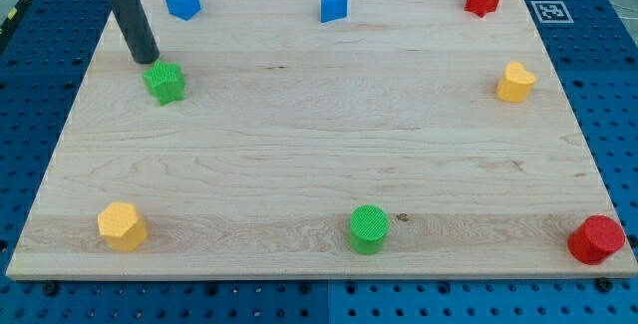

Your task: Move the green star to towards the green circle

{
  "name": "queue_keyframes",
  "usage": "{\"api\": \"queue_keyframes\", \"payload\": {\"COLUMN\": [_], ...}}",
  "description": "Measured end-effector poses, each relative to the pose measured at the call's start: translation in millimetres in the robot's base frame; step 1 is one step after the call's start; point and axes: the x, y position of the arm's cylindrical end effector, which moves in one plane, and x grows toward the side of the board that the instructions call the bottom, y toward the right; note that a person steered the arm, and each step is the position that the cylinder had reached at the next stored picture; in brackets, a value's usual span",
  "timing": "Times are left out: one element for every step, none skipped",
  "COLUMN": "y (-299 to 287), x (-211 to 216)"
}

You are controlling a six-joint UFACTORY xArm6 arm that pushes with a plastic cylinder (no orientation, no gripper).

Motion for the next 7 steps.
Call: {"api": "queue_keyframes", "payload": {"y": [-1.2, -1.4, -1.5, -0.5, 24.1, 42.5, 42.7], "x": [2.2, 17.2, 34.3, 40.5, 43.3, 45.3, 45.3]}}
